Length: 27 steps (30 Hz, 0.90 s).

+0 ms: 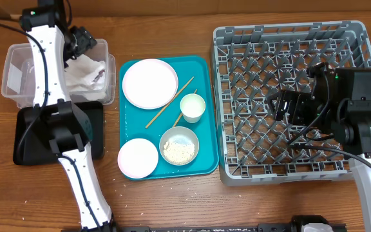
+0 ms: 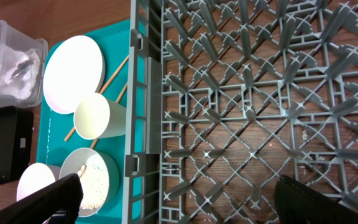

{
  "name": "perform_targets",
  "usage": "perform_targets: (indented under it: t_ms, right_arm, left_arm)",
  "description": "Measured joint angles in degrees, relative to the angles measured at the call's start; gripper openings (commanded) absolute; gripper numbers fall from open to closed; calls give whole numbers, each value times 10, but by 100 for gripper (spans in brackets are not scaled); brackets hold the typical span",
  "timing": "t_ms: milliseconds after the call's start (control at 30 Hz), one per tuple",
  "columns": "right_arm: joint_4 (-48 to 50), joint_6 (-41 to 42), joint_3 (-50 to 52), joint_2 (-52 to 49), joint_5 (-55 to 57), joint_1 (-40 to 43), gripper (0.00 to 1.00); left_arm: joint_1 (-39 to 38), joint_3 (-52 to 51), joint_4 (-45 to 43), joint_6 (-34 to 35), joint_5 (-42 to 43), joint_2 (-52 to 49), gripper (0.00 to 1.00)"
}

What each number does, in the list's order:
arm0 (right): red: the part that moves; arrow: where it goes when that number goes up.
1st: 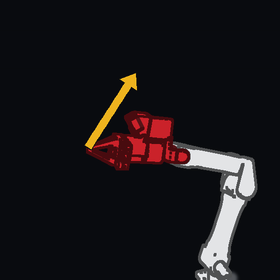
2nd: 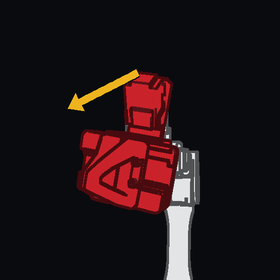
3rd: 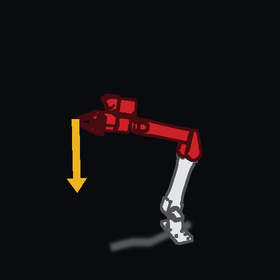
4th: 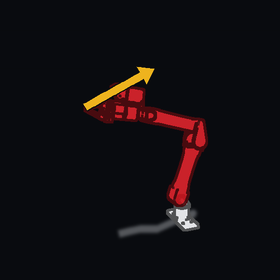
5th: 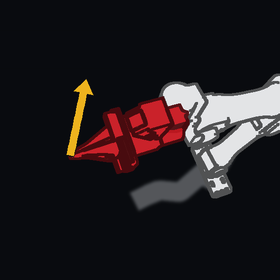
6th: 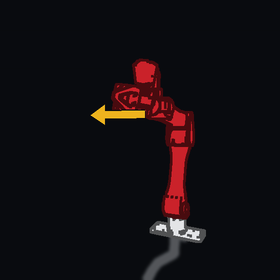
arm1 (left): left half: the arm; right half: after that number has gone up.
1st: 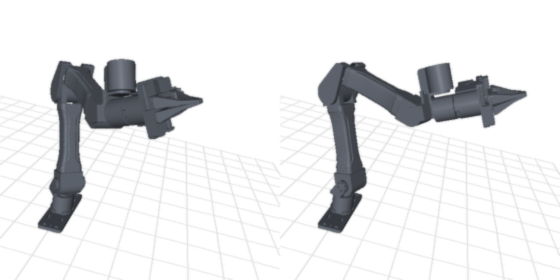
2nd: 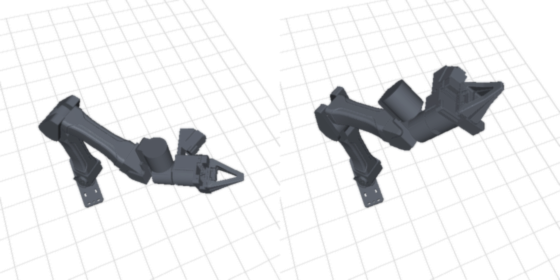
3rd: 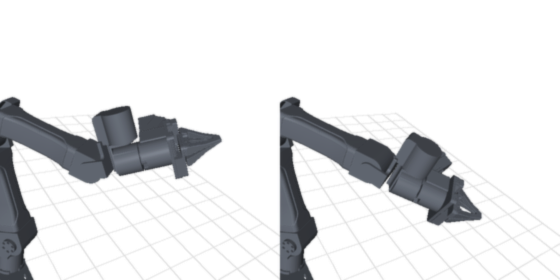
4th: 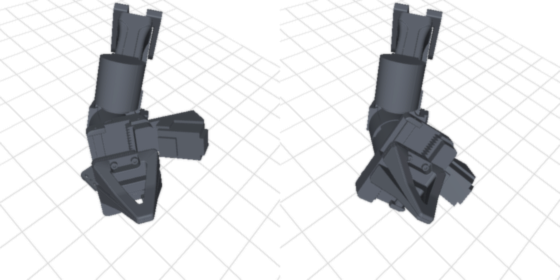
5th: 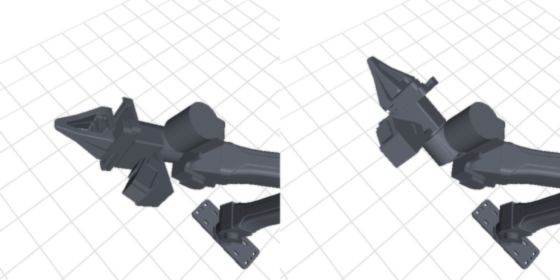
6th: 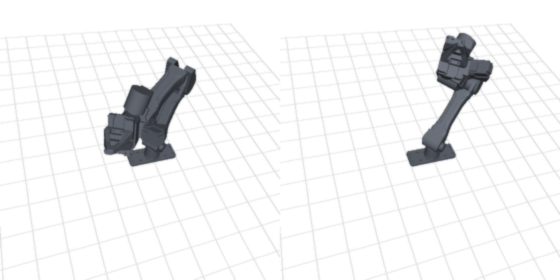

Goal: Sort waste into correct bins and load items into the dishwasher
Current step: 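Carry the tissue left and drop it into the clear plastic bin, then grasp the paper cup on the teal tray with the left gripper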

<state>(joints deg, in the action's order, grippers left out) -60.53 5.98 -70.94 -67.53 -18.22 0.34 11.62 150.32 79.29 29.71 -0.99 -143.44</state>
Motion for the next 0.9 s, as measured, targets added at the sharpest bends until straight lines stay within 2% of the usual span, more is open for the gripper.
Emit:
perform_targets:
  t_ms: [100,200,467,667,900]
  right_arm:
    - [0,0,0,0,0,0,100]
    - [0,0,0,0,0,0,100]
    - [2,0,0,0,0,0,100]
    - [11,0,0,0,0,0,100]
    - [11,0,0,0,0,0,100]
  left_arm:
    - [0,4,5,-24,16,32,95]
    - [0,12,34,-56,36,107,97]
    - [-16,37,172,-152,60,250,96]
    - [-54,10,174,-256,144,248,98]
    - [-155,-34,173,-362,183,201,98]
